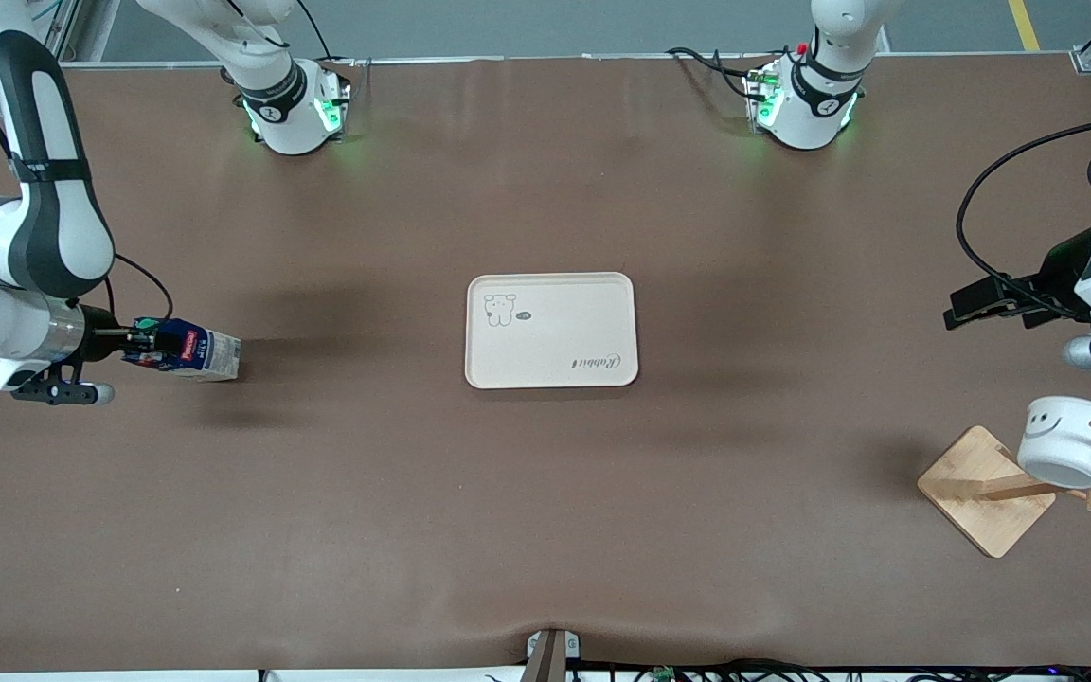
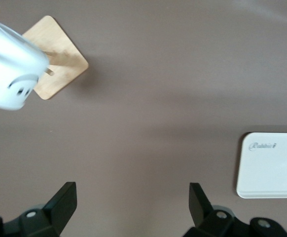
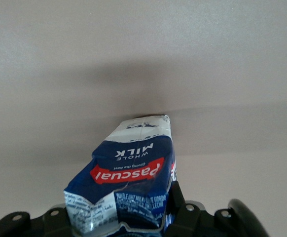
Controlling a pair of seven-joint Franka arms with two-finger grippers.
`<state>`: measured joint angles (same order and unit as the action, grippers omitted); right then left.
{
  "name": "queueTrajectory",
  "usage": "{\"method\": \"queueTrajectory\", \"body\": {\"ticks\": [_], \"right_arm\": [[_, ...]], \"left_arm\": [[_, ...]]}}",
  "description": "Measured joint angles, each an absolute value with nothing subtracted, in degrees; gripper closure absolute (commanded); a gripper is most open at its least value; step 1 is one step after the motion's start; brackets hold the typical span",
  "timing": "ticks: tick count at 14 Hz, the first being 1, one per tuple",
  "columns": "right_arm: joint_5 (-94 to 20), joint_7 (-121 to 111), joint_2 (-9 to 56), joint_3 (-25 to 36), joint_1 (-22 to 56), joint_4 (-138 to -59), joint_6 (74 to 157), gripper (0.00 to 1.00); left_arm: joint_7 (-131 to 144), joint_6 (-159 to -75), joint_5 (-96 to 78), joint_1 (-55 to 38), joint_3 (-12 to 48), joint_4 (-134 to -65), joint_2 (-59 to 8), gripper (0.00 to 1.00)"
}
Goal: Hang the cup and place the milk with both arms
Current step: 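Release the mug and raise the left gripper away from the stand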
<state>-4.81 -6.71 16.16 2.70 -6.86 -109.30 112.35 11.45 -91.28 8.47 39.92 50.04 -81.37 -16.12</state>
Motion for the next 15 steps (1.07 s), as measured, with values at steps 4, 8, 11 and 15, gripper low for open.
{"method": "queueTrajectory", "body": {"ticks": [4,8,11,15], "right_arm": [[-4.82,-6.71,16.17,2.71,-6.87,-110.65,114.32,0.44],[-4.93,-6.70,16.37,2.78,-7.53,-110.99,114.82,0.00],[-5.07,-6.70,16.47,2.78,-7.75,-111.03,114.84,0.00],[-5.09,-6.71,16.80,2.74,-7.75,-111.16,114.89,0.00]], "left_arm": [[11.35,-91.28,9.46,39.90,50.28,-81.35,-16.12,0.00],[11.38,-91.12,9.57,31.45,44.63,-81.05,-13.25,0.00],[11.42,-88.09,9.57,19.34,32.85,-81.06,-9.74,0.00],[9.24,-85.34,9.46,6.13,19.30,-81.07,-7.09,0.00]]}}
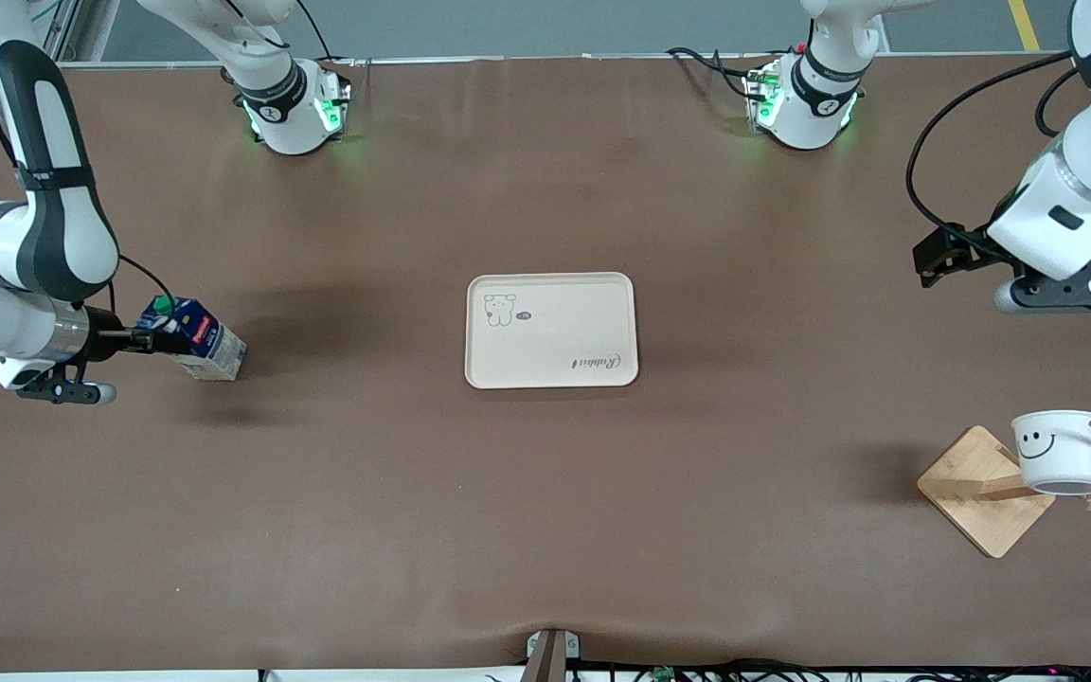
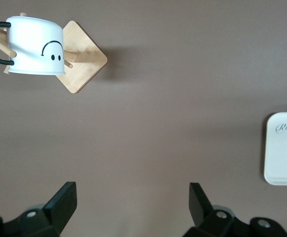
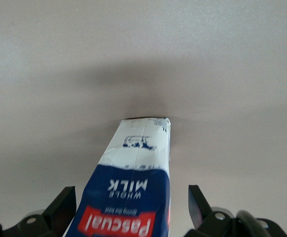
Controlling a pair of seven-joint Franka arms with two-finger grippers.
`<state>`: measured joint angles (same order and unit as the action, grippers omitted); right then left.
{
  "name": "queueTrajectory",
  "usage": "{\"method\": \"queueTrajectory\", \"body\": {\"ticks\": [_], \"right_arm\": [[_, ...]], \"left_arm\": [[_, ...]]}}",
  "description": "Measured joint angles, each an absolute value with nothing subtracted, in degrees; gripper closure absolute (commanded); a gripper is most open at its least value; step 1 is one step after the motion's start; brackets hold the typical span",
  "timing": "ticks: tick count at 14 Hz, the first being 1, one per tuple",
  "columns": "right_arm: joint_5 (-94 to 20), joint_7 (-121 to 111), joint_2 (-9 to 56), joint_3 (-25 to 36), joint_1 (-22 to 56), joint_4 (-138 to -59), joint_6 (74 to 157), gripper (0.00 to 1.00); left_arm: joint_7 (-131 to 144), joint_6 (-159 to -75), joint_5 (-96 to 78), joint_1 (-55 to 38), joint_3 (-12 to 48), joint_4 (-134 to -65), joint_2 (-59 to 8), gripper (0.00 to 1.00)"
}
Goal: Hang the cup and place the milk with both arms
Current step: 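Release the mug and raise the left gripper away from the stand, then lower the milk carton onto the table and open the right gripper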
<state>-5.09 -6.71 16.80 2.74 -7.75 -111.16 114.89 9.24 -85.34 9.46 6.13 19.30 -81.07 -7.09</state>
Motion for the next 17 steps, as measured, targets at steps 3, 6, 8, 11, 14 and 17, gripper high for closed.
{"method": "queueTrajectory", "body": {"ticks": [3,6,8,11,14,17], "right_arm": [[-5.10,-6.71,16.87,2.73,-7.76,-111.30,114.93,0.00],[-5.11,-6.71,16.87,2.72,-7.76,-111.35,114.94,0.00],[-5.11,-6.71,16.87,2.72,-7.76,-111.35,114.97,0.00],[-5.12,-6.71,16.89,2.72,-7.77,-111.35,115.03,0.00],[-5.17,-6.71,16.90,2.63,-7.77,-111.35,115.04,0.00],[-5.19,-6.71,16.91,2.38,-7.76,-111.35,115.04,0.00]], "left_arm": [[7.63,-84.60,7.65,-2.38,9.30,-81.20,-4.45,0.00],[6.50,-83.98,6.81,-7.43,2.69,-82.31,-2.03,0.00],[6.50,-83.97,6.81,-7.55,2.53,-82.99,-1.38,0.00],[6.50,-83.95,6.65,-7.50,2.32,-84.08,-0.72,0.00],[6.22,-83.95,6.64,-5.88,1.92,-85.89,0.99,0.00],[5.56,-84.01,6.64,-5.10,1.63,-86.34,1.88,0.00]]}}
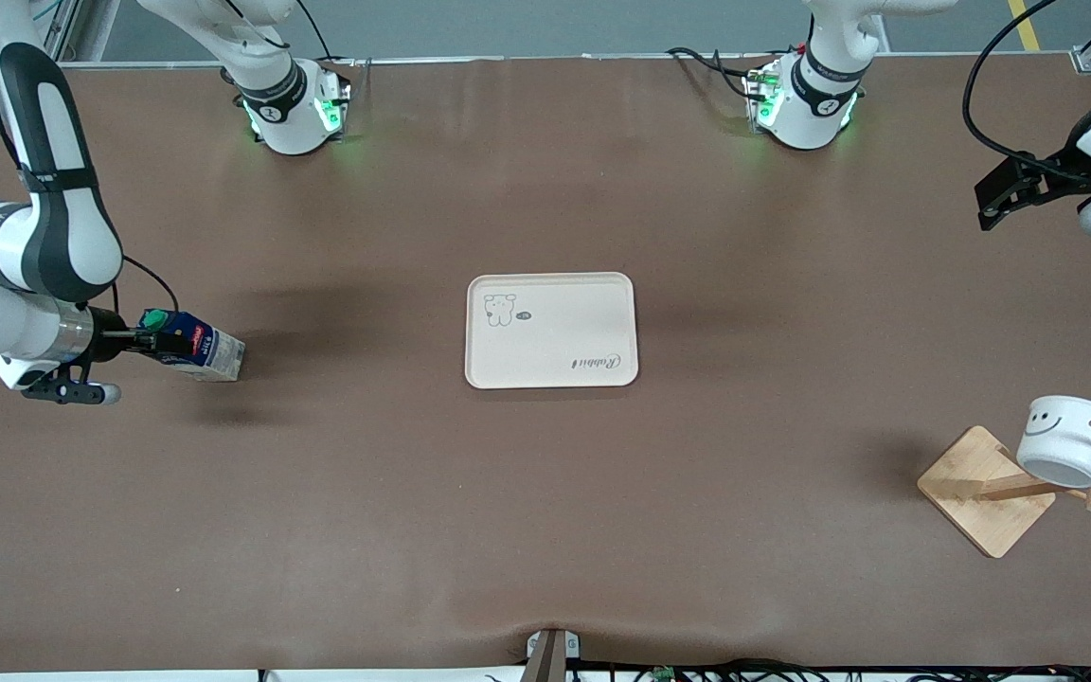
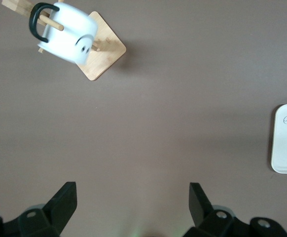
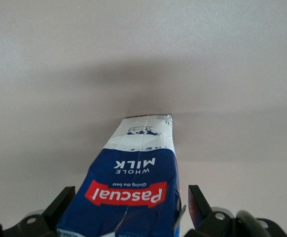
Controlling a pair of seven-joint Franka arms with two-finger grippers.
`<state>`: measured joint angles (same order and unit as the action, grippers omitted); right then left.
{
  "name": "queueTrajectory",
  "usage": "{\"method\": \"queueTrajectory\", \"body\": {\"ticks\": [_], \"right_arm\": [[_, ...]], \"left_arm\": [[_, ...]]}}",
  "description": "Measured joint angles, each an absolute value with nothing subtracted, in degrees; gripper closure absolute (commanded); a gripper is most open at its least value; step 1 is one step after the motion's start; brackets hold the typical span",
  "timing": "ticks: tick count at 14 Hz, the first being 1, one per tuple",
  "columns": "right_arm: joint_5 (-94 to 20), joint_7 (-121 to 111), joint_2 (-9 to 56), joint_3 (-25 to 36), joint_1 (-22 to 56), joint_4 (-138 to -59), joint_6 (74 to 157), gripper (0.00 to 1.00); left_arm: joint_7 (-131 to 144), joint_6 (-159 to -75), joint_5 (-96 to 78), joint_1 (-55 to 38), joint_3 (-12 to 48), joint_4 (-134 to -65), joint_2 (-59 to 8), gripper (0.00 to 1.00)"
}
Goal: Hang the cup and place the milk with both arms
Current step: 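Lower the milk carton onto the table and open the right gripper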
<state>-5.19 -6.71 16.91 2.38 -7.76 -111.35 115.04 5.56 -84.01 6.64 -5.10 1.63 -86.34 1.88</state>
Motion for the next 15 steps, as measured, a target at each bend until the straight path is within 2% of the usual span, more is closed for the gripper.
{"method": "queueTrajectory", "body": {"ticks": [5,8,12,15], "right_arm": [[-5.20,-6.78,16.89,1.98,-7.73,-109.15,113.09,0.00],[-5.21,-6.84,16.85,1.74,-7.61,-105.61,108.44,0.00],[-5.22,-6.86,16.79,1.39,-6.46,-99.94,98.04,0.00],[-5.22,-6.86,16.75,1.35,-5.28,-97.16,95.57,0.00]], "left_arm": [[5.56,-85.76,6.64,-4.45,1.56,-86.55,1.90,0.00],[5.56,-86.56,6.64,-4.23,1.53,-86.97,1.69,0.00],[5.56,-87.01,6.64,-4.04,1.51,-87.11,1.62,0.00],[5.56,-87.01,6.64,-4.02,1.50,-87.12,1.62,0.00]]}}
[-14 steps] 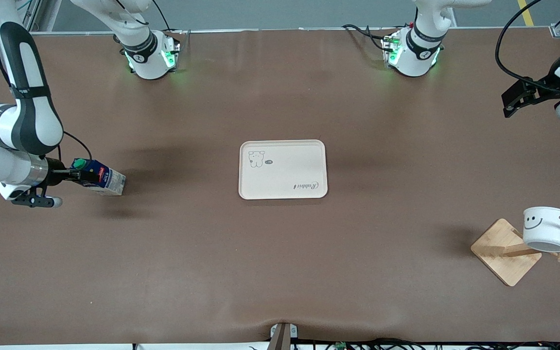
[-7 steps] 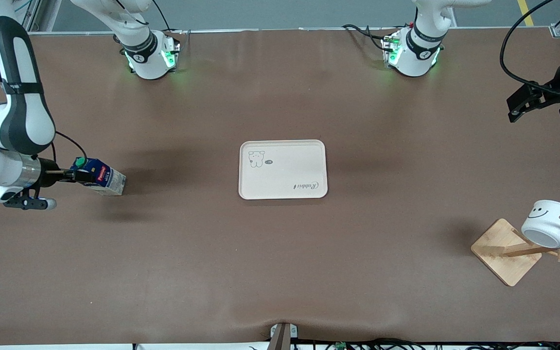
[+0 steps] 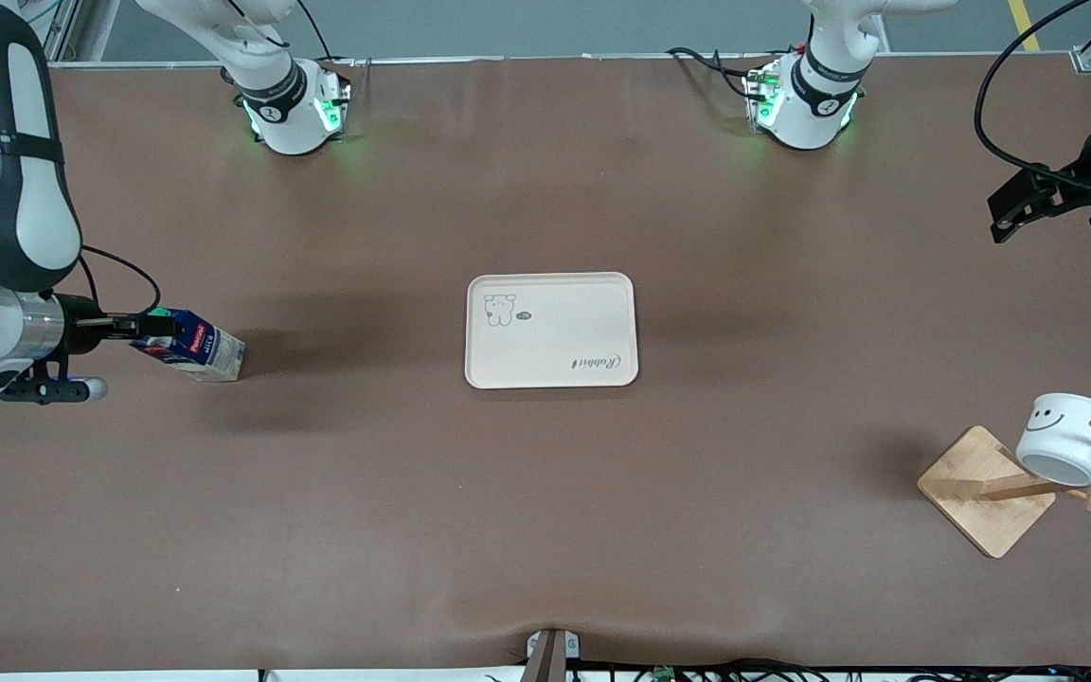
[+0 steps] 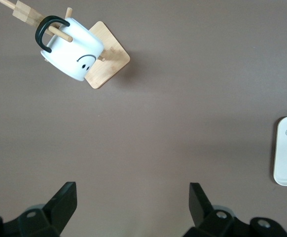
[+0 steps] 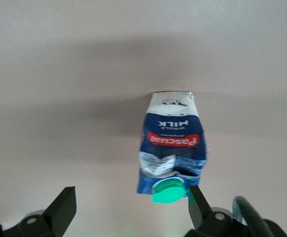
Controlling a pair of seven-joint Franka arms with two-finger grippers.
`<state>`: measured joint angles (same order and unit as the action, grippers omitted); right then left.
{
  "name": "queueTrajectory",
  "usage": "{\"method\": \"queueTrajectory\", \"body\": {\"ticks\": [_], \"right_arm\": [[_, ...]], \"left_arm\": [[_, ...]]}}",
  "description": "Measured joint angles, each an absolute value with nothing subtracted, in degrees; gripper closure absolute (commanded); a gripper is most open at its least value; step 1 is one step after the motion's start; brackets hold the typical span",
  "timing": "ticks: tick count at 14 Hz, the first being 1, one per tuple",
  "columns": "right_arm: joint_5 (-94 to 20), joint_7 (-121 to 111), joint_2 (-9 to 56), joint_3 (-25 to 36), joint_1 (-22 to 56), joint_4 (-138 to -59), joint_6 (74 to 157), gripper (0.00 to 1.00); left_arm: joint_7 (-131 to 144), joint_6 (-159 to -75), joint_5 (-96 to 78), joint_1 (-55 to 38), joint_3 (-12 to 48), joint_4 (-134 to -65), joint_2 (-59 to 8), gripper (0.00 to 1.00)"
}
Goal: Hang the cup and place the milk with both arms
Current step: 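Lower the milk carton onto the table and open the right gripper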
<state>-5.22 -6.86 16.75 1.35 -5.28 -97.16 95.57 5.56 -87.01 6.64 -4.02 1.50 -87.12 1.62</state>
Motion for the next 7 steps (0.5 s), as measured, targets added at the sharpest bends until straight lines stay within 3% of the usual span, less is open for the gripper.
{"method": "queueTrajectory", "body": {"ticks": [7], "right_arm": [[-4.65,-6.86,16.57,1.51,-4.99,-82.53,86.88,0.00]], "left_arm": [[5.56,-87.01,6.63,-4.02,1.51,-87.12,1.62,0.00]]}}
